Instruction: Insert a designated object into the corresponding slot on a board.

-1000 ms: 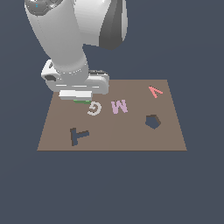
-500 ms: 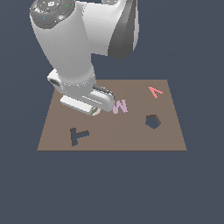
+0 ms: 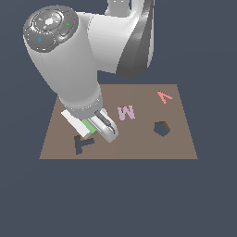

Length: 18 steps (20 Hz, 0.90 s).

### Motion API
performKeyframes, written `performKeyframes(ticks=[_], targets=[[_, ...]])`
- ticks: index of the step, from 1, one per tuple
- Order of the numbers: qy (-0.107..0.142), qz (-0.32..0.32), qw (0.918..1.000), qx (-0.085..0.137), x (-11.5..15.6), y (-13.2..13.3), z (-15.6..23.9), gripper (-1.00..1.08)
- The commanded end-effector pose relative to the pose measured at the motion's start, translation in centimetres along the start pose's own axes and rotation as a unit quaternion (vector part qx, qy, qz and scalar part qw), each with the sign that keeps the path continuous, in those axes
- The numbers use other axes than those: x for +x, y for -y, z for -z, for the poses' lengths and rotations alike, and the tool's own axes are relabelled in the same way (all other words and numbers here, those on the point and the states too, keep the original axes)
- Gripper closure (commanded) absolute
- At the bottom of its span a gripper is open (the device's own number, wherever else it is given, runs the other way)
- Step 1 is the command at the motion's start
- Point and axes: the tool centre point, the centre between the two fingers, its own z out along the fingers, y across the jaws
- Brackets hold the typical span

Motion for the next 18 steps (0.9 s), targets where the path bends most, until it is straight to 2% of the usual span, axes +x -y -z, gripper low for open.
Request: performKeyframes(ticks=[1, 9, 18], targets=[[0.0, -0.046, 0.9989, 0.0, 1.0, 0.7, 0.1, 1.08], [0.0, -0.16, 0.9871, 0.0, 3.7, 2.1, 0.1, 1.08], [0.0, -0.238, 0.9713, 0.0, 5.8, 2.5, 0.1, 1.08]])
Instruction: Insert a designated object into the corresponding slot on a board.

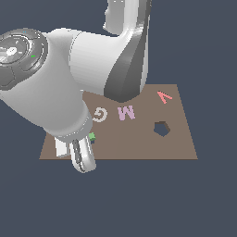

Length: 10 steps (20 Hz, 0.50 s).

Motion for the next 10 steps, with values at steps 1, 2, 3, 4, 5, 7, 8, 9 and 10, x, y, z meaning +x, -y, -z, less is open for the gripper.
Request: performKeyframes(ticks=[1, 2, 3, 4, 5, 7, 8, 9, 10], targets=[[0.0, -0.017, 0.9999, 0.0, 0.38, 0.27, 0.03, 1.08], [0.0, -0.022, 0.9998, 0.0, 0.5, 0.34, 0.03, 1.08], [0.0, -0.026, 0.9997, 0.0, 0.6, 0.39, 0.03, 1.08], [0.0, -0.03, 0.9996, 0.0, 0.69, 0.44, 0.03, 1.08], [0.0, -0.032, 0.9995, 0.0, 0.76, 0.47, 0.04, 1.08], [0.0, -0.036, 0.9994, 0.0, 0.85, 0.51, 0.04, 1.08], [0.0, -0.036, 0.9993, 0.0, 0.88, 0.51, 0.04, 1.08], [0.0, -0.036, 0.9993, 0.0, 0.9, 0.49, 0.03, 1.08], [0.0, -0.035, 0.9994, 0.0, 0.87, 0.49, 0.03, 1.08]])
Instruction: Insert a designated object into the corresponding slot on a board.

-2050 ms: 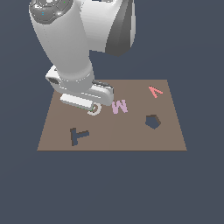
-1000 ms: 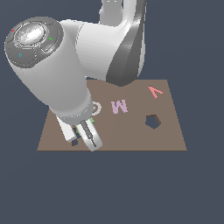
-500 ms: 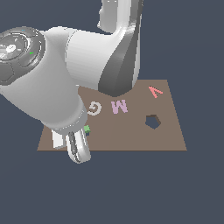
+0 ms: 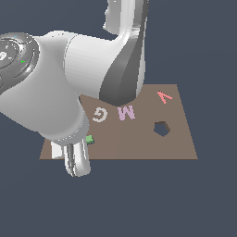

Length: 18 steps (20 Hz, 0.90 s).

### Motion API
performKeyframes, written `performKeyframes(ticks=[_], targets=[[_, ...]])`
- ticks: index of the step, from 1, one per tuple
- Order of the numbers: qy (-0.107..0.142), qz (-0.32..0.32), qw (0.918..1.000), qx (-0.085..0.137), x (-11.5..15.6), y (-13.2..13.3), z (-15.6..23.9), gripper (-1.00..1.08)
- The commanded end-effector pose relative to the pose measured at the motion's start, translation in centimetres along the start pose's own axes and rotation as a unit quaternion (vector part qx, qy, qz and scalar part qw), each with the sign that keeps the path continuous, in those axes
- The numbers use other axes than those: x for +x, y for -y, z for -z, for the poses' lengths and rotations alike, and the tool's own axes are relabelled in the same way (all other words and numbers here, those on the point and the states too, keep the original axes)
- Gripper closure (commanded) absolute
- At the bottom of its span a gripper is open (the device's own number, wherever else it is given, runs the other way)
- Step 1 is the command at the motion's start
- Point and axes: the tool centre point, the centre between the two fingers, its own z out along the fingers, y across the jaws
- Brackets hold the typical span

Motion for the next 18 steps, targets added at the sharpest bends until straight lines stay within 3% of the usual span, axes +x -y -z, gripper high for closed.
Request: performKeyframes(ticks=[1, 8, 9, 18], targets=[[0.0, 0.0, 1.0, 0.0, 0.0, 0.0, 0.0, 1.08], [0.0, 0.0, 1.0, 0.0, 0.0, 0.0, -1.0, 1.08], [0.0, 0.0, 1.0, 0.0, 0.0, 0.0, -1.0, -0.92], [0.0, 0.0, 1.0, 0.0, 0.0, 0.0, -1.0, -0.92]])
